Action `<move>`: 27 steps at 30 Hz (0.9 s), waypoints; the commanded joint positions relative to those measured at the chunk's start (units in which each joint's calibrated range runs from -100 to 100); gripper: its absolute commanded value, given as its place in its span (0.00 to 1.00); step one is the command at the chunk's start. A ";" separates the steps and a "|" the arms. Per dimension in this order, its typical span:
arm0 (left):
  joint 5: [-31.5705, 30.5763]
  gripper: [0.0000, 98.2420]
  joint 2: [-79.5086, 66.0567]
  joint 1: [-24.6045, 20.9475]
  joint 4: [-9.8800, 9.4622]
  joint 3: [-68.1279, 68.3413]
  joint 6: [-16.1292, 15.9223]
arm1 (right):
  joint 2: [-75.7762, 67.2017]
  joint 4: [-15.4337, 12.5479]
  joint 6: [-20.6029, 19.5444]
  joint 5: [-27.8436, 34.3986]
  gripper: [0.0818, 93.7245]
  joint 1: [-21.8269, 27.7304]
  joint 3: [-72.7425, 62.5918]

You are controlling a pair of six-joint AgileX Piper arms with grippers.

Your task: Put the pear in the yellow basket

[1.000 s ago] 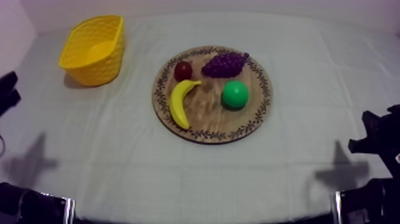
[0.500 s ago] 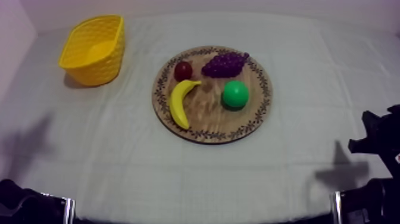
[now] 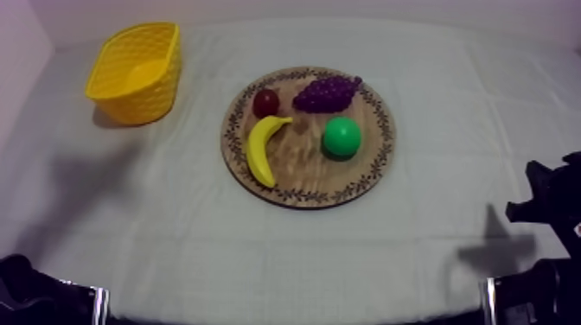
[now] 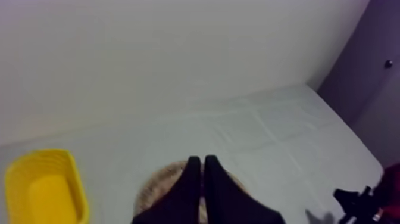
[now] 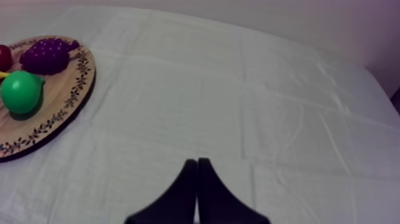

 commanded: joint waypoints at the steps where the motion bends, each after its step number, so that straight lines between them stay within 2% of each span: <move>1: -0.08 0.00 4.97 3.75 -0.45 -0.80 4.17 | 0.01 0.00 0.01 -0.04 0.00 -0.01 0.03; 7: 0.92 0.00 14.55 7.54 -1.06 -3.77 8.16 | 0.01 0.00 0.02 -0.04 0.00 -0.01 0.03; 17: 4.81 0.00 33.32 11.06 -2.05 -12.80 12.54 | 0.01 0.00 -0.01 -0.04 0.00 -0.01 0.03; 27: 10.11 0.02 46.27 10.68 -0.80 -19.00 13.48 | 0.01 0.00 -0.01 -0.04 0.00 -0.01 0.03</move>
